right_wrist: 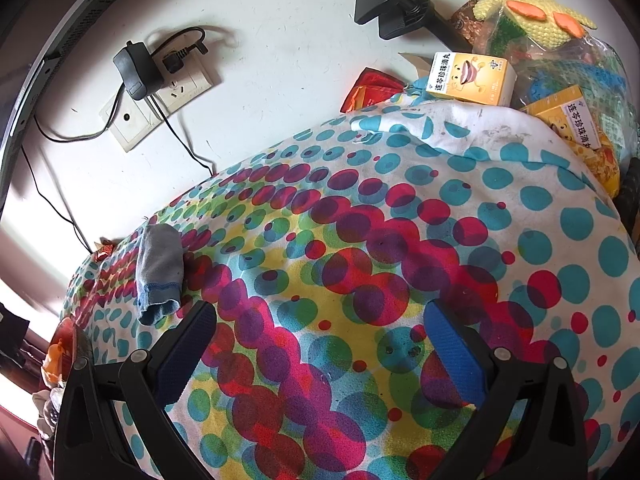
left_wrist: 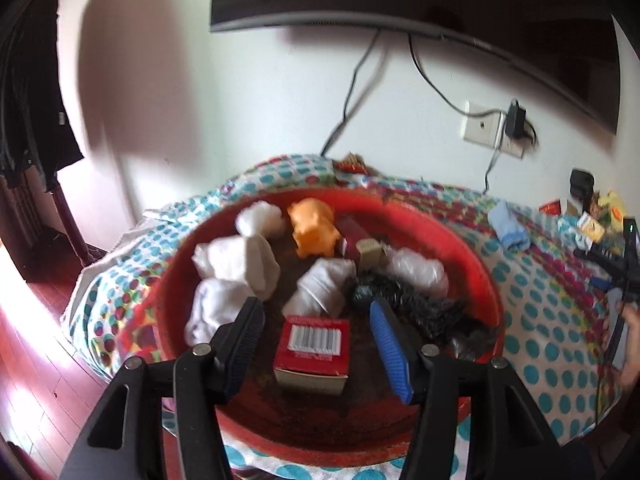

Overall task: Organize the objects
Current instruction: 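Grasp the light blue sock on the bedspread with the right gripper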

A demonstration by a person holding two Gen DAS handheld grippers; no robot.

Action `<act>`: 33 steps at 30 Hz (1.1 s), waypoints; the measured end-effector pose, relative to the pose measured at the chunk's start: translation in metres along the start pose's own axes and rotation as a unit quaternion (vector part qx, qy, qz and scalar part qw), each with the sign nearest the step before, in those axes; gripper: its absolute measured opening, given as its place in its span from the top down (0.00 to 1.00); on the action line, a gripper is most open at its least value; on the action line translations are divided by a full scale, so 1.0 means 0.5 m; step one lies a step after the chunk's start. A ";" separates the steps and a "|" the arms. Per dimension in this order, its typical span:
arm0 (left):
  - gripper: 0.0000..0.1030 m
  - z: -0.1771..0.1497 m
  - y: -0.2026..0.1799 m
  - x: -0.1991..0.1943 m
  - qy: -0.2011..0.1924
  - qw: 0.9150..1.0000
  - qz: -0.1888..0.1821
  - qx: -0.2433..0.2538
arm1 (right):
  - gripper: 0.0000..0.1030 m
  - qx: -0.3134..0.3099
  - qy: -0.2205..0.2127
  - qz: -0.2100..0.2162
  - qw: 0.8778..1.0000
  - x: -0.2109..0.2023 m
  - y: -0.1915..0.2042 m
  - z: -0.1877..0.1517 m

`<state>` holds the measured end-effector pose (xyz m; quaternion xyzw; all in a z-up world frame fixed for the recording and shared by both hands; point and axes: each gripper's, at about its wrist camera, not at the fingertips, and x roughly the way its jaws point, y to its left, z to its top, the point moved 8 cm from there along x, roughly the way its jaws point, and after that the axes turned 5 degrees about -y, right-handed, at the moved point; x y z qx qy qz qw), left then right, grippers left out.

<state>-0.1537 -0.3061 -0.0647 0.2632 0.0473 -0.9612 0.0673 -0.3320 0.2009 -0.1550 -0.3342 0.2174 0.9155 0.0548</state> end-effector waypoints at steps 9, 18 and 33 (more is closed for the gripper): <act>0.44 -0.012 0.011 -0.101 -0.014 0.999 0.034 0.013 | 0.00 -0.013 0.006 -0.013 1.000 0.003 0.000 -0.002; 0.44 -0.052 0.077 -0.124 -0.016 0.998 0.055 -0.032 | 0.00 -0.131 0.021 -0.032 0.991 0.017 0.134 -0.036; 0.44 -0.057 0.116 -0.119 -0.027 0.996 0.047 -0.073 | 0.17 -0.202 0.062 -0.065 0.975 0.188 0.376 -0.051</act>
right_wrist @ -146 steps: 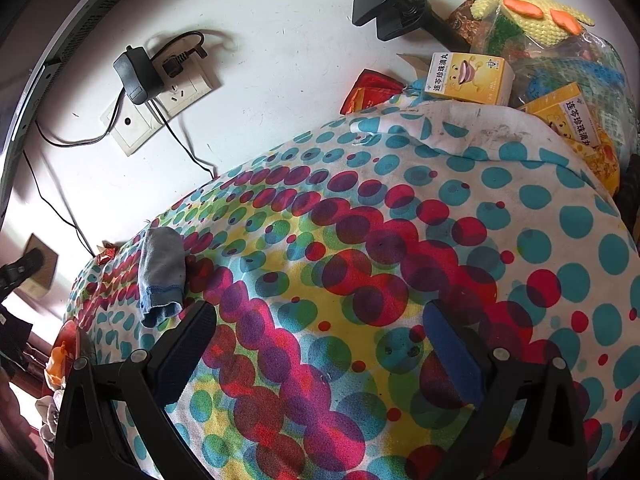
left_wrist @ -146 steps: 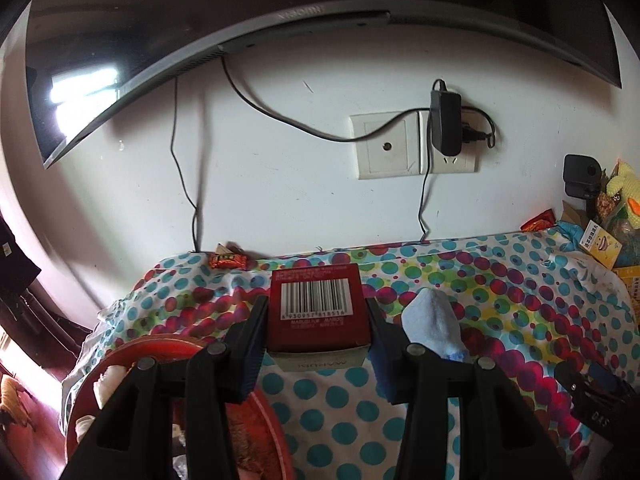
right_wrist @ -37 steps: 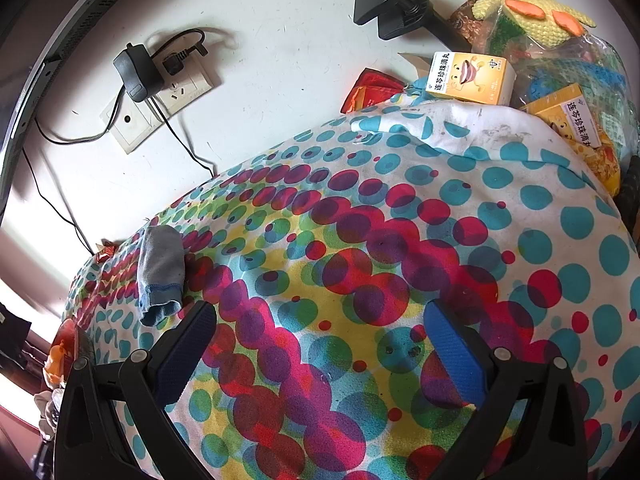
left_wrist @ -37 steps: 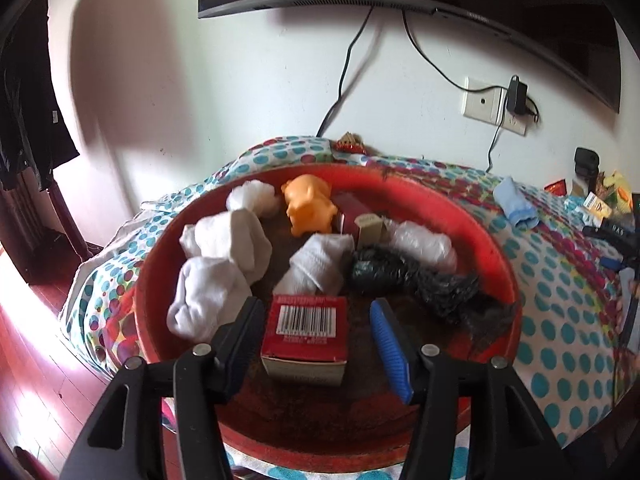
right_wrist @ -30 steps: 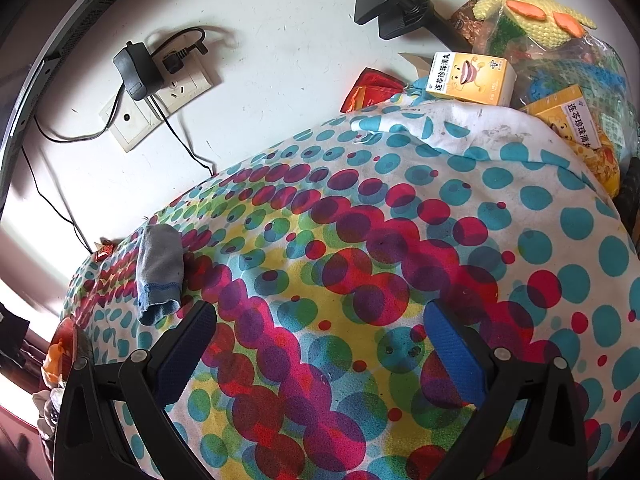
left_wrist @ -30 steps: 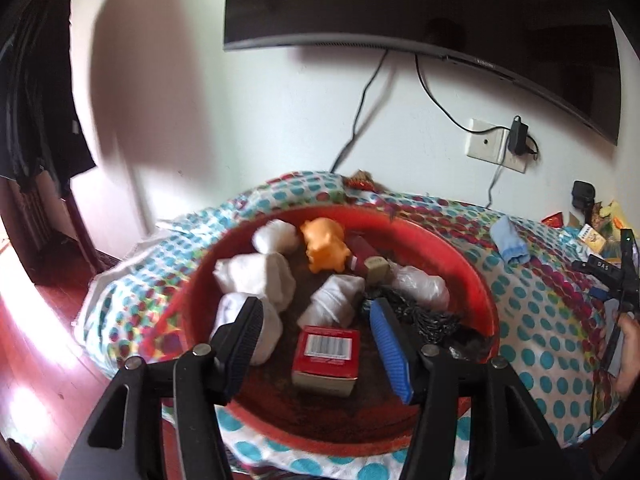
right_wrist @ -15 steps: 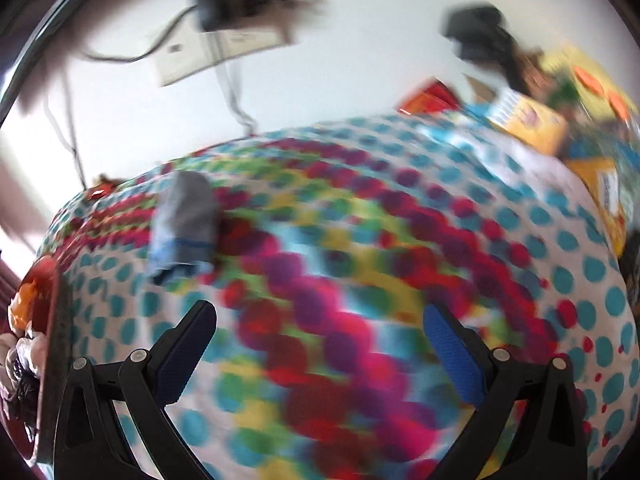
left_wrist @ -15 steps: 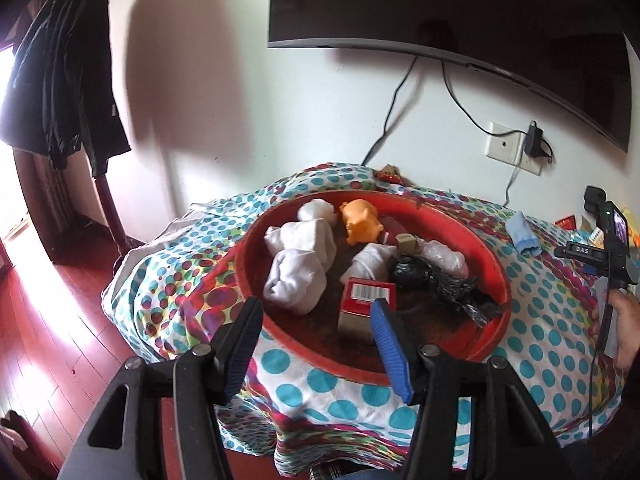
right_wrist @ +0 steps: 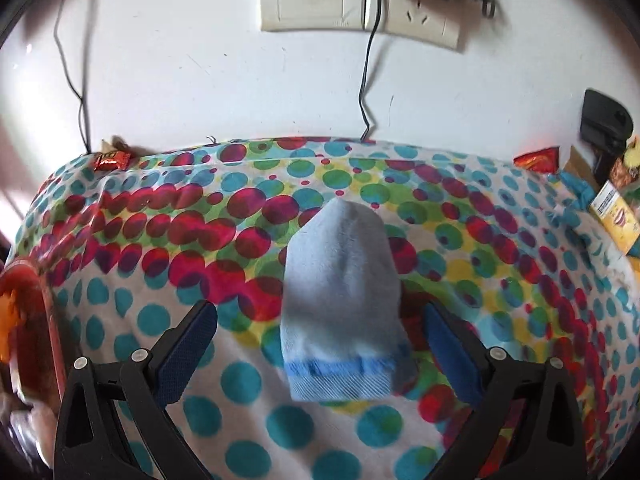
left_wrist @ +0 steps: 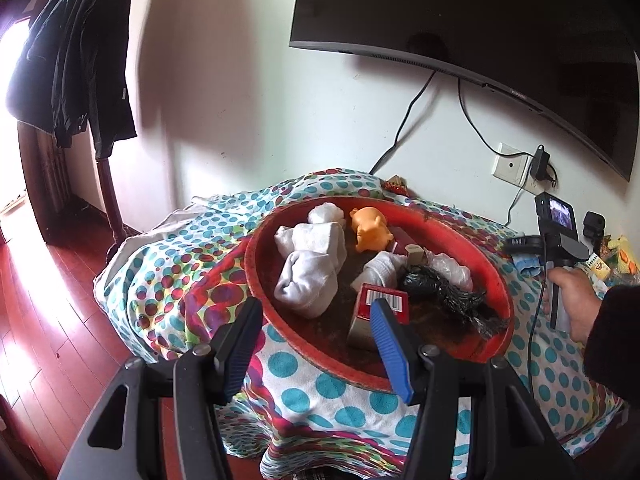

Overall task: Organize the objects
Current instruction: 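Grasp the light blue sock on the bedspread with the right gripper, then carry the blue sock with the right gripper into the red tray and release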

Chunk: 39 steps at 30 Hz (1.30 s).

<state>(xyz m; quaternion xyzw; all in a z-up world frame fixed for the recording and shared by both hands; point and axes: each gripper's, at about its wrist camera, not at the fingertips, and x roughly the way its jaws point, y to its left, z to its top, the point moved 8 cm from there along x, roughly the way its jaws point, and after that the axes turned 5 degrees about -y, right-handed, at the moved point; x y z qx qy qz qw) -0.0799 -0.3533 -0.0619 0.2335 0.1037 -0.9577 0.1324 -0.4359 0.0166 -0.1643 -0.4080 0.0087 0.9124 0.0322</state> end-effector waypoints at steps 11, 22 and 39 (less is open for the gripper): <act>0.44 -0.006 0.012 0.000 0.004 1.000 -0.007 -0.026 | 0.79 -0.004 -0.006 -0.015 1.000 -0.020 -0.008 -0.007; 0.44 -0.019 -0.031 -0.018 0.003 1.000 0.000 -0.003 | 0.79 -0.027 -0.037 0.015 0.999 -0.136 0.030 -0.006; 0.44 -0.018 0.042 -0.062 -0.010 0.998 0.051 -0.030 | 0.79 -0.088 -0.067 0.167 0.980 -0.383 0.278 -0.119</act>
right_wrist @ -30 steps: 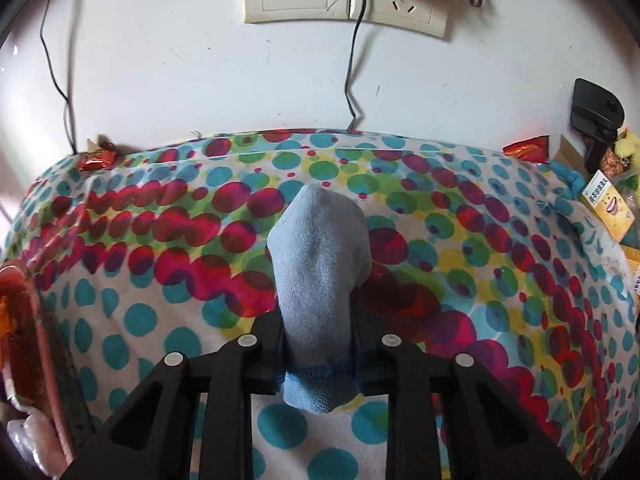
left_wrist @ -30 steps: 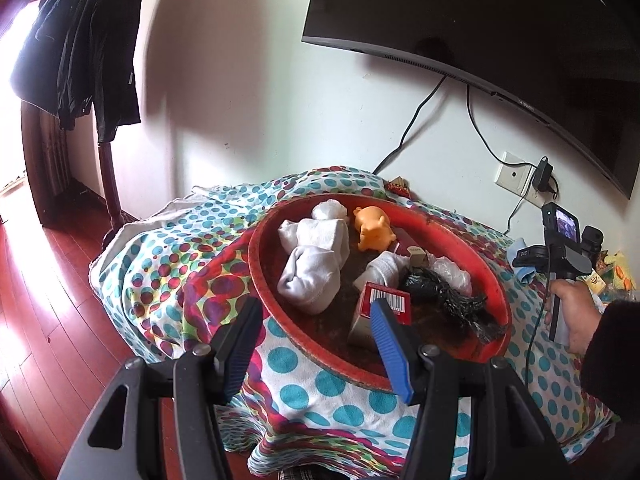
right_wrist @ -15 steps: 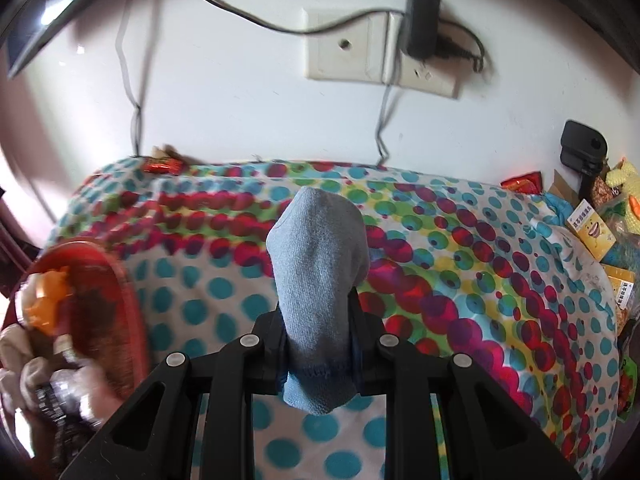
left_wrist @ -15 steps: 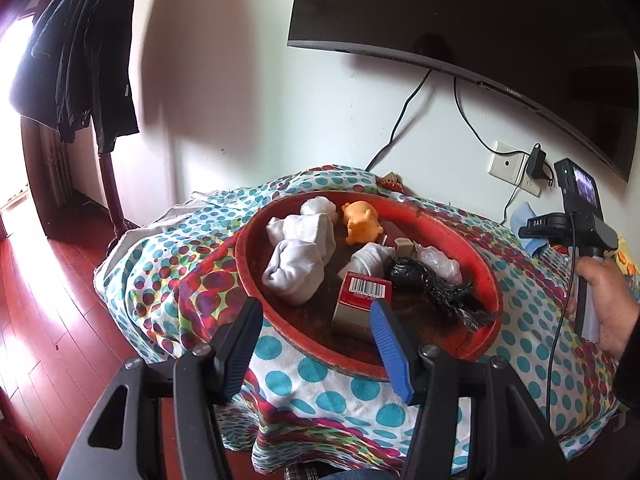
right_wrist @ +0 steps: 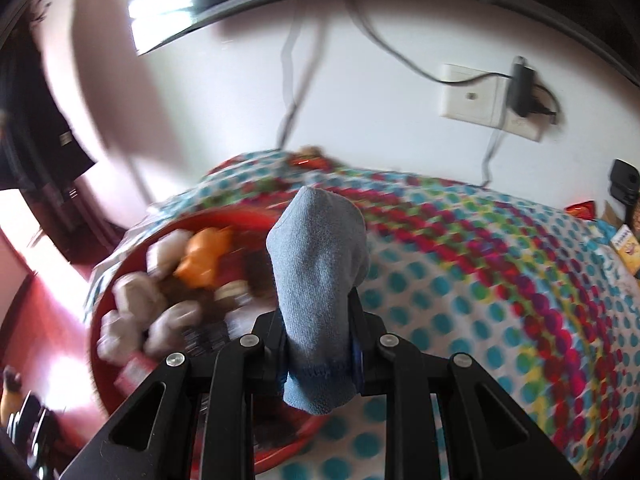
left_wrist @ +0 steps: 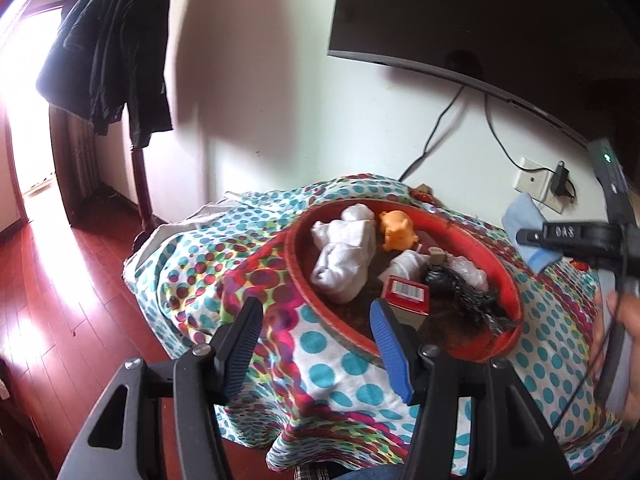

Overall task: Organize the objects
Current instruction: 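Carry the blue sock with the right gripper into the red tray and release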

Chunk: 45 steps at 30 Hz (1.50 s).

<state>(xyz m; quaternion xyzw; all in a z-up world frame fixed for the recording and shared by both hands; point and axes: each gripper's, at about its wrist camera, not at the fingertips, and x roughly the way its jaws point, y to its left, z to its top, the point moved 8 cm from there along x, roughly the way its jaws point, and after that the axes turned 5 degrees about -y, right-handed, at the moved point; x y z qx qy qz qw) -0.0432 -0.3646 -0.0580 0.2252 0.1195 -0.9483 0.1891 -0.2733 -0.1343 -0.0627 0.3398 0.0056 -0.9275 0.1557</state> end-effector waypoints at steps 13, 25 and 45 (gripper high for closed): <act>0.44 -0.021 0.023 0.033 0.018 1.000 0.019 0.000 | 0.79 -0.038 0.060 0.079 0.994 0.020 0.192 -0.179; 0.44 -0.035 0.019 0.048 0.037 0.999 0.022 0.011 | 0.78 -0.026 0.074 0.025 0.997 0.067 0.114 -0.195; 0.44 -0.045 0.007 0.054 0.047 0.998 0.018 0.022 | 0.77 -0.090 0.071 0.009 0.993 0.059 0.195 -0.224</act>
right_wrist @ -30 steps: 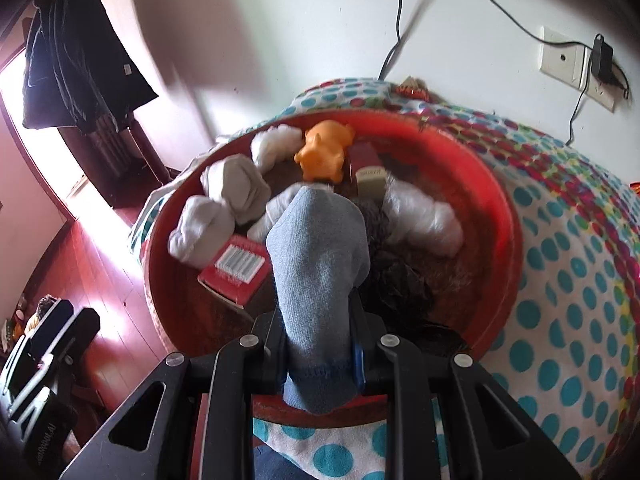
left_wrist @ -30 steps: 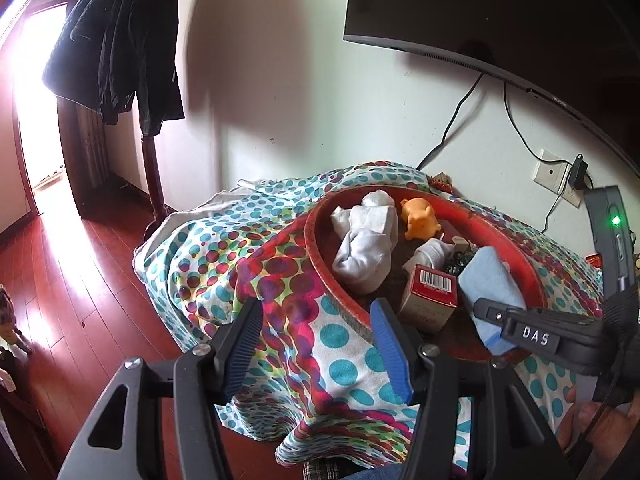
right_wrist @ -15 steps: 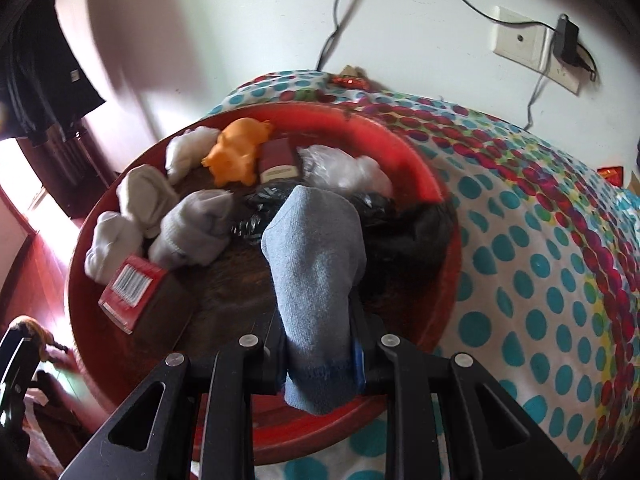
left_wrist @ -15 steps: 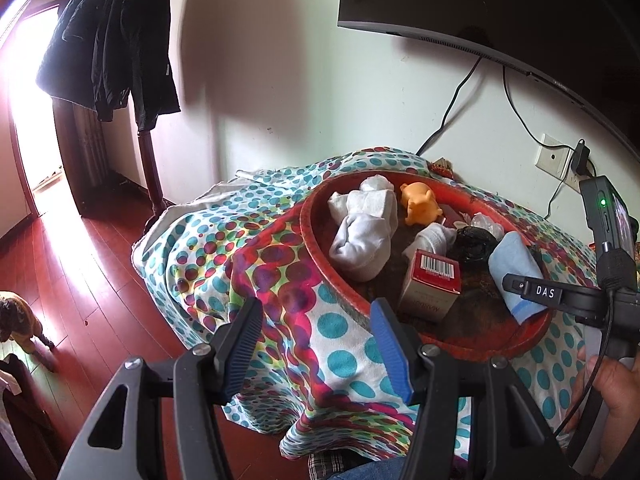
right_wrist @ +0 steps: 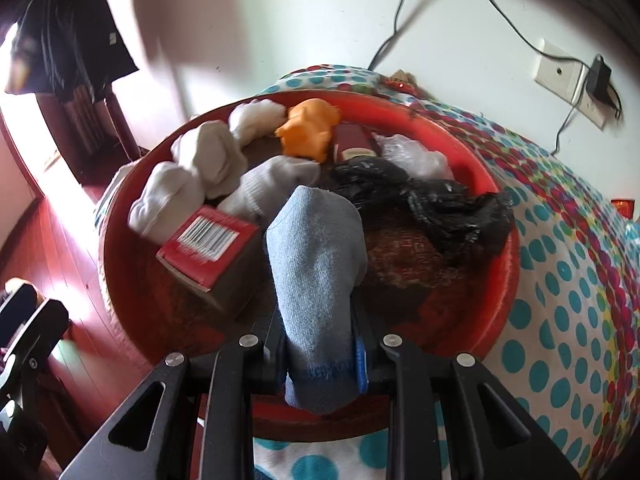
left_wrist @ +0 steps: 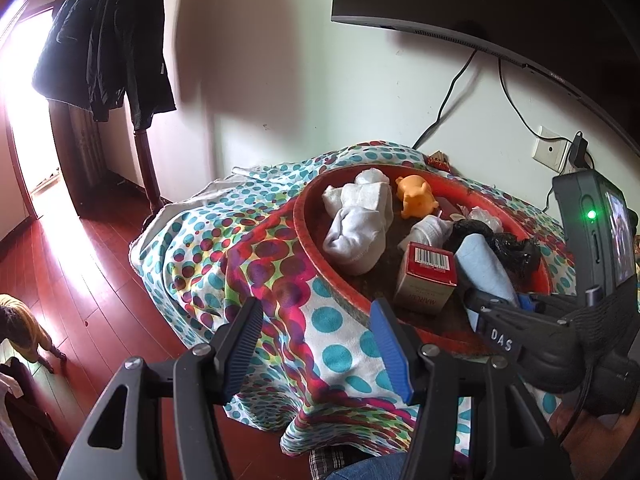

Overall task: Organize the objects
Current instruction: 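Carry the blue sock with the right gripper into the red tray and release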

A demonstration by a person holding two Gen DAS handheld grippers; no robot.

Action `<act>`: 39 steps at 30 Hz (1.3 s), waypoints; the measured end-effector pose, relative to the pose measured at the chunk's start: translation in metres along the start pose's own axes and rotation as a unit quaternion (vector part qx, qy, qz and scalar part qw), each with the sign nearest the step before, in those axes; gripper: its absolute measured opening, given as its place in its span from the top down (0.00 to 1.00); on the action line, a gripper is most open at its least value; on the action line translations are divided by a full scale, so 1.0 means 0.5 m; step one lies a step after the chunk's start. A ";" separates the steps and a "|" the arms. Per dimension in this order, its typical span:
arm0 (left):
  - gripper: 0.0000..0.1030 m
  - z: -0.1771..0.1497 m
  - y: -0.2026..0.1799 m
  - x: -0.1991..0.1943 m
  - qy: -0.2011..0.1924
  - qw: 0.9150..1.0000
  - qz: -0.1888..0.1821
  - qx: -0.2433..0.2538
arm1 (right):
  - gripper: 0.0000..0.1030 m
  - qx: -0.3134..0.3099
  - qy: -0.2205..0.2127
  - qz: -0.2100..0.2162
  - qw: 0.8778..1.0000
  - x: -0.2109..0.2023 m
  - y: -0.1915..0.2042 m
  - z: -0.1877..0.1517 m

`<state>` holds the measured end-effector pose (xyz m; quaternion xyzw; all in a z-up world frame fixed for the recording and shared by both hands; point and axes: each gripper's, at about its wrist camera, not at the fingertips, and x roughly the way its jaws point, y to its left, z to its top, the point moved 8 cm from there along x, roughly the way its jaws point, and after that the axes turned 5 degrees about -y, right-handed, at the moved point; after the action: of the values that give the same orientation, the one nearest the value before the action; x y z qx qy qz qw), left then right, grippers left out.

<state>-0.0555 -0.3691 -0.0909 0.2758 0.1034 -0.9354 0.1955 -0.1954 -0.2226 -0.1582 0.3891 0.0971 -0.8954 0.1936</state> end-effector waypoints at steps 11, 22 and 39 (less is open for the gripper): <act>0.44 -0.005 -0.014 0.002 0.005 1.000 -0.008 0.005 | 0.76 0.006 0.006 -0.044 0.999 0.014 -0.010 -0.015; 0.44 -0.010 -0.033 -0.003 0.004 1.000 -0.015 0.020 | 0.61 0.010 -0.002 -0.055 0.998 0.009 -0.018 -0.016; 0.42 -0.001 -0.070 -0.040 -0.025 0.998 -0.029 0.050 | 0.06 0.017 -0.076 -0.096 0.992 -0.121 -0.047 0.034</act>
<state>-0.0546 -0.3314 -0.0773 0.2582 0.0592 -0.9514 0.1570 -0.1789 -0.1903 -0.1019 0.3120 0.1044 -0.9383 0.1066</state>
